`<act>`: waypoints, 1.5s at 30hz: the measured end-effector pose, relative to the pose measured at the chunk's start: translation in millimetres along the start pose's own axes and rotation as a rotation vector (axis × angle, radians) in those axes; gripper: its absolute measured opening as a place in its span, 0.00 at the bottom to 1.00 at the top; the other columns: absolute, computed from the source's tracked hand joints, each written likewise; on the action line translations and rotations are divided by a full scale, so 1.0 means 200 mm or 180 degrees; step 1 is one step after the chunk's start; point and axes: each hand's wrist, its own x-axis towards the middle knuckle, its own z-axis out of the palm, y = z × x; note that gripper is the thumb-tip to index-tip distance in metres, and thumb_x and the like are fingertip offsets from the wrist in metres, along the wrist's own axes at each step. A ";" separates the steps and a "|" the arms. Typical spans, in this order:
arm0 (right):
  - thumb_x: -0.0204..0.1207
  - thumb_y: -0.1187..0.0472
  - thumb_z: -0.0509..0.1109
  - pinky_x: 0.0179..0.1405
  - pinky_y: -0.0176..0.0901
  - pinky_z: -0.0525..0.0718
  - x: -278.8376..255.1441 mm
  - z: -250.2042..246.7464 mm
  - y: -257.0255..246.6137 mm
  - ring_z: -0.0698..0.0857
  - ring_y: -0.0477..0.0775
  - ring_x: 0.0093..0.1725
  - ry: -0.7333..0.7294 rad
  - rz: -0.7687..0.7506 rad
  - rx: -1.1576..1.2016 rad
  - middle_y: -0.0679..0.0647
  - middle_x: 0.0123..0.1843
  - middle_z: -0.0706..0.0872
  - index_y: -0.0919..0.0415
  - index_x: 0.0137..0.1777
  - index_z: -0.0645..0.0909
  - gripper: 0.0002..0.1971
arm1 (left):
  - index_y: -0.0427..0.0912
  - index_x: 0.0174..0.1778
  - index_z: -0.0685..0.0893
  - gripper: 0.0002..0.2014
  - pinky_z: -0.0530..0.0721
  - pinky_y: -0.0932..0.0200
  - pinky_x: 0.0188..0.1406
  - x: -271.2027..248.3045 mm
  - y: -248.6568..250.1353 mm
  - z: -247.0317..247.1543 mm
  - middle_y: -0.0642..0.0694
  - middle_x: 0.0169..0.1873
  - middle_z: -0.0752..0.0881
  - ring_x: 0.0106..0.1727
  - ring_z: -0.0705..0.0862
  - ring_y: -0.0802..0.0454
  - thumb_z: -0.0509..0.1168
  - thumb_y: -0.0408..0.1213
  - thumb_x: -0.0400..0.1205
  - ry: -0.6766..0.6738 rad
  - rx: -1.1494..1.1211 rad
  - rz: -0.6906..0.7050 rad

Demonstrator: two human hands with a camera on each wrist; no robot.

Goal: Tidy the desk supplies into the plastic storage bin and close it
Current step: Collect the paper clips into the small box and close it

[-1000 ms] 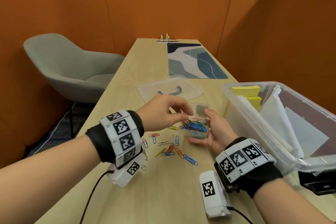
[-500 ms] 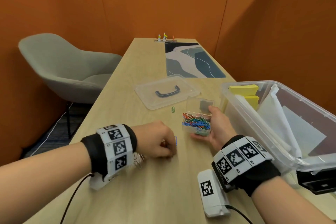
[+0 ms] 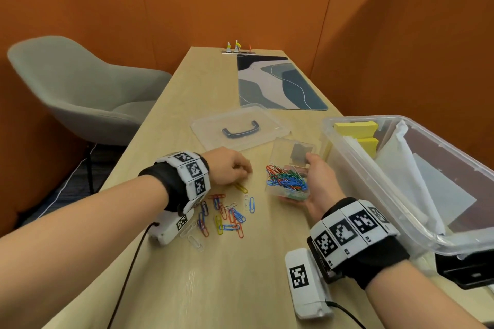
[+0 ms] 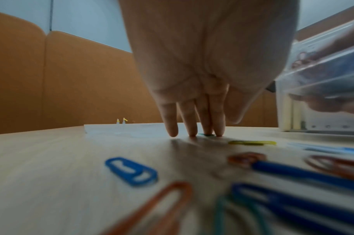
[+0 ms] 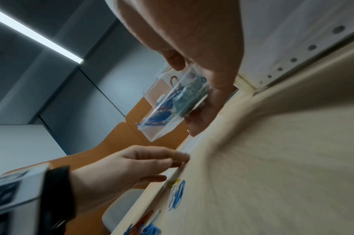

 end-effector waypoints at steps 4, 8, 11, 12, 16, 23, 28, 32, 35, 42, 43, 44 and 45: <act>0.84 0.52 0.49 0.39 0.54 0.82 0.01 0.02 0.00 0.83 0.59 0.33 -0.0074 0.0001 0.0050 0.57 0.36 0.82 0.57 0.51 0.74 0.13 | 0.45 0.51 0.89 0.09 0.77 0.68 0.53 -0.12 -0.03 0.01 0.49 0.49 0.91 0.49 0.85 0.56 0.65 0.36 0.79 0.0355 -0.0326 0.0196; 0.84 0.49 0.50 0.46 0.58 0.83 0.00 0.05 0.01 0.85 0.60 0.36 -0.0123 -0.0006 0.0024 0.58 0.40 0.83 0.55 0.54 0.73 0.13 | 0.45 0.52 0.89 0.10 0.78 0.76 0.41 -0.19 0.02 -0.06 0.48 0.43 0.90 0.43 0.85 0.55 0.71 0.42 0.76 0.1106 -0.1219 0.0264; 0.84 0.45 0.49 0.51 0.61 0.84 -0.03 0.07 0.01 0.86 0.61 0.42 -0.0235 0.0005 -0.0032 0.60 0.45 0.84 0.52 0.52 0.70 0.14 | 0.45 0.52 0.89 0.14 0.81 0.71 0.43 -0.21 0.12 -0.06 0.50 0.44 0.88 0.42 0.85 0.55 0.76 0.41 0.71 0.0996 -0.1582 0.0455; 0.84 0.45 0.49 0.51 0.62 0.84 -0.04 0.07 0.01 0.86 0.62 0.43 -0.0272 0.0008 -0.0015 0.60 0.45 0.83 0.52 0.49 0.71 0.15 | 0.44 0.50 0.90 0.14 0.82 0.69 0.44 -0.21 0.14 -0.05 0.49 0.44 0.87 0.41 0.85 0.55 0.76 0.41 0.70 0.1014 -0.1545 0.0502; 0.84 0.42 0.48 0.39 0.56 0.84 -0.06 0.06 0.00 0.86 0.62 0.41 -0.0371 -0.0051 0.0030 0.62 0.47 0.84 0.54 0.53 0.74 0.19 | 0.43 0.46 0.92 0.08 0.77 0.72 0.43 -0.18 0.19 -0.01 0.47 0.42 0.88 0.42 0.83 0.56 0.73 0.39 0.74 0.1264 -0.1128 0.0684; 0.84 0.44 0.48 0.43 0.58 0.84 -0.04 0.00 -0.02 0.85 0.59 0.38 -0.0082 -0.0130 0.0084 0.62 0.50 0.83 0.55 0.58 0.70 0.17 | 0.43 0.49 0.89 0.09 0.81 0.65 0.45 -0.23 0.13 -0.05 0.49 0.43 0.90 0.45 0.84 0.60 0.66 0.39 0.81 0.1277 -0.1324 0.0446; 0.84 0.44 0.49 0.46 0.60 0.83 -0.04 0.01 -0.01 0.85 0.60 0.39 -0.0085 -0.0003 0.0132 0.60 0.46 0.82 0.53 0.46 0.72 0.16 | 0.50 0.73 0.74 0.23 0.68 0.63 0.70 -0.24 0.01 -0.01 0.51 0.69 0.75 0.70 0.74 0.54 0.62 0.50 0.81 -0.0461 0.0172 0.0011; 0.84 0.44 0.51 0.46 0.59 0.84 -0.03 0.01 0.00 0.84 0.60 0.37 -0.0158 -0.0005 0.0137 0.59 0.41 0.82 0.54 0.45 0.72 0.16 | 0.52 0.68 0.78 0.20 0.72 0.60 0.68 -0.28 0.00 -0.01 0.50 0.64 0.77 0.64 0.77 0.53 0.64 0.49 0.80 -0.0619 0.0216 0.0127; 0.84 0.44 0.51 0.55 0.64 0.82 -0.02 0.02 0.00 0.85 0.62 0.41 -0.0143 0.0001 0.0198 0.60 0.40 0.82 0.54 0.46 0.72 0.16 | 0.51 0.70 0.77 0.23 0.69 0.62 0.69 -0.27 0.04 0.00 0.49 0.67 0.76 0.67 0.75 0.53 0.68 0.50 0.78 -0.0486 0.0084 0.0544; 0.84 0.46 0.50 0.61 0.67 0.81 -0.04 0.00 0.01 0.84 0.67 0.60 -0.0213 -0.0211 -0.0041 0.65 0.62 0.81 0.56 0.64 0.69 0.18 | 0.51 0.61 0.83 0.22 0.70 0.64 0.68 -0.28 0.06 0.07 0.50 0.63 0.78 0.64 0.75 0.55 0.76 0.44 0.71 -0.0566 0.0002 0.0911; 0.85 0.48 0.49 0.60 0.66 0.81 -0.04 -0.01 0.01 0.83 0.68 0.61 -0.0219 -0.0251 -0.0044 0.65 0.64 0.80 0.55 0.63 0.69 0.16 | 0.51 0.59 0.85 0.20 0.71 0.64 0.66 -0.31 0.02 0.05 0.50 0.60 0.79 0.62 0.77 0.55 0.75 0.43 0.71 -0.0560 0.0013 0.0861; 0.85 0.50 0.48 0.60 0.66 0.81 -0.04 -0.01 0.01 0.83 0.68 0.62 -0.0240 -0.0282 -0.0033 0.64 0.65 0.78 0.54 0.61 0.69 0.13 | 0.52 0.58 0.85 0.19 0.72 0.64 0.65 -0.33 -0.02 0.03 0.51 0.59 0.80 0.61 0.78 0.56 0.75 0.44 0.71 -0.0558 0.0009 0.0783; 0.86 0.53 0.47 0.59 0.66 0.82 -0.04 -0.02 0.01 0.82 0.68 0.62 -0.0272 -0.0302 -0.0021 0.64 0.65 0.77 0.53 0.61 0.68 0.11 | 0.54 0.58 0.85 0.20 0.72 0.65 0.66 -0.36 -0.06 0.01 0.53 0.59 0.80 0.61 0.78 0.57 0.76 0.47 0.70 -0.0511 -0.0055 0.0713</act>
